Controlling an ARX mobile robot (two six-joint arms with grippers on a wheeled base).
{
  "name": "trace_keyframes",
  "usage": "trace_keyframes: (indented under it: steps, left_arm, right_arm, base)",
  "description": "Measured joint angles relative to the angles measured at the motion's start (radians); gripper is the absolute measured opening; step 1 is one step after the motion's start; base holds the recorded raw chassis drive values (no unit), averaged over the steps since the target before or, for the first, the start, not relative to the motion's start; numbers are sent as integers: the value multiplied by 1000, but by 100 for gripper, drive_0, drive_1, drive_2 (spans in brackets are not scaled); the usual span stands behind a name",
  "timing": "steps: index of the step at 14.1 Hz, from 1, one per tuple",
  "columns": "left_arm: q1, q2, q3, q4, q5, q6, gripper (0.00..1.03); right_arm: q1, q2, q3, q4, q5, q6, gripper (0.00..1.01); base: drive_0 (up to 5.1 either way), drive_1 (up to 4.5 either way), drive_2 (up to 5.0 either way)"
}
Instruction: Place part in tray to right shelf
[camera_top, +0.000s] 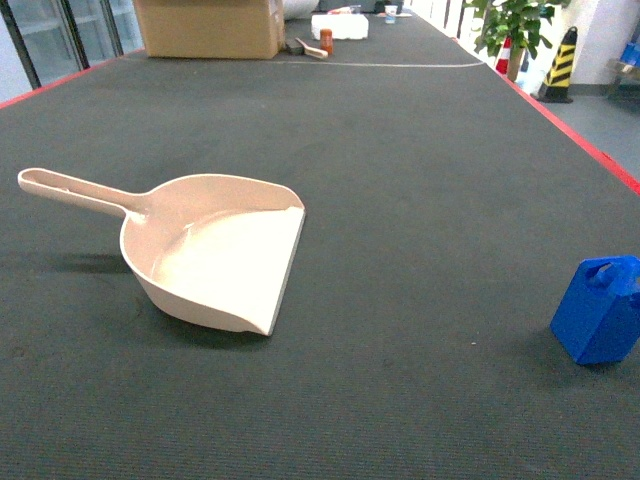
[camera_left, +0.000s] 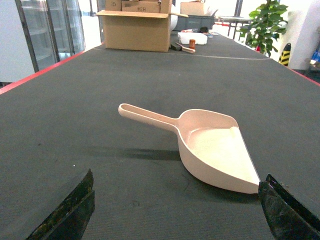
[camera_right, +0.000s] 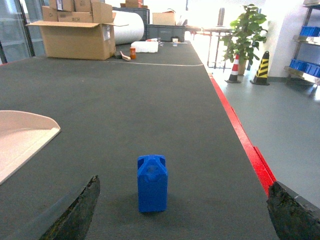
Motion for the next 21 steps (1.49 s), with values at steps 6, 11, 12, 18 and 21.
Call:
trace_keyframes:
  steps: [6,11,12,18,21]
  left_arm:
    - [0,0,0,0,0,0,98]
    - [0,0,0,0,0,0,98]
    - [0,0,0,0,0,0,98]
    - [0,0,0,0,0,0,98]
    - [0,0,0,0,0,0,98]
  right_arm:
    - [0,0,0,0,0,0,98]
    - [0,0,0,0,0,0,98]
    - [0,0,0,0,0,0,98]
    - [0,0,0,0,0,0,98]
    - [0,0,0,0,0,0,98]
  base:
    - [0,0,0]
    - [0,0,0]
    - [0,0,0]
    - [0,0,0]
    - [0,0,0]
